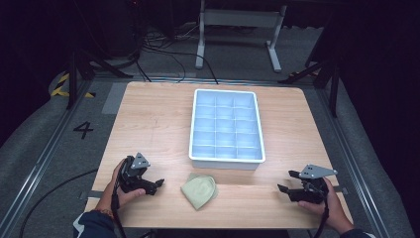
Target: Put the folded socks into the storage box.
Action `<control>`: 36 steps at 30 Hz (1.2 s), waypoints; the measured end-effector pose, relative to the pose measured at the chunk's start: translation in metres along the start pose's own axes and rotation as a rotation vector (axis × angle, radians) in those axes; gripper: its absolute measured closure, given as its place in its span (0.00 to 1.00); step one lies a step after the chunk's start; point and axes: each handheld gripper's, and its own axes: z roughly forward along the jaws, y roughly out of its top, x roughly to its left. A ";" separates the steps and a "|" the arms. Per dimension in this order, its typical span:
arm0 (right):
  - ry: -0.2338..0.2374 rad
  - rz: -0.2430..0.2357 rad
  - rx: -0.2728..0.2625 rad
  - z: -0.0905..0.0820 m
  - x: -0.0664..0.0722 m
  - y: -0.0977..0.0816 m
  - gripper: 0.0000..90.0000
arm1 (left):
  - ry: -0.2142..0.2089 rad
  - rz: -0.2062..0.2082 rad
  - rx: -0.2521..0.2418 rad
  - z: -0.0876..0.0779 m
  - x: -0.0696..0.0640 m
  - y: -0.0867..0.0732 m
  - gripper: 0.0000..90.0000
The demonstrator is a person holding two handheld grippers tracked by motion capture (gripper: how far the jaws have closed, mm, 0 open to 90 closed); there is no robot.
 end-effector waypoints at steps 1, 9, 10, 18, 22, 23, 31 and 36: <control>0.006 -0.004 -0.001 0.001 0.001 0.001 0.34 | 0.004 0.000 0.003 0.000 0.000 0.000 0.00; 0.047 -0.031 -0.009 0.006 0.013 0.009 0.40 | 0.002 0.005 0.003 0.000 0.000 0.000 0.00; 0.051 -0.040 -0.009 0.008 0.015 0.011 0.40 | 0.000 0.004 0.001 0.000 0.000 0.000 0.00; 0.094 -0.061 -0.013 0.016 0.027 0.018 0.39 | 0.000 0.003 0.000 0.000 0.000 0.000 0.00; 0.108 -0.076 -0.009 0.022 0.034 0.023 0.39 | 0.002 0.000 -0.001 0.000 0.000 0.000 0.00; 0.111 -0.082 -0.011 0.023 0.035 0.025 0.39 | 0.003 0.000 0.001 0.000 0.000 0.000 0.00; 0.155 -0.106 -0.017 0.033 0.050 0.036 0.39 | 0.002 0.000 0.000 0.000 0.000 0.000 0.00; 0.177 -0.131 -0.015 0.042 0.060 0.044 0.39 | 0.002 0.000 0.001 0.000 0.000 0.000 0.00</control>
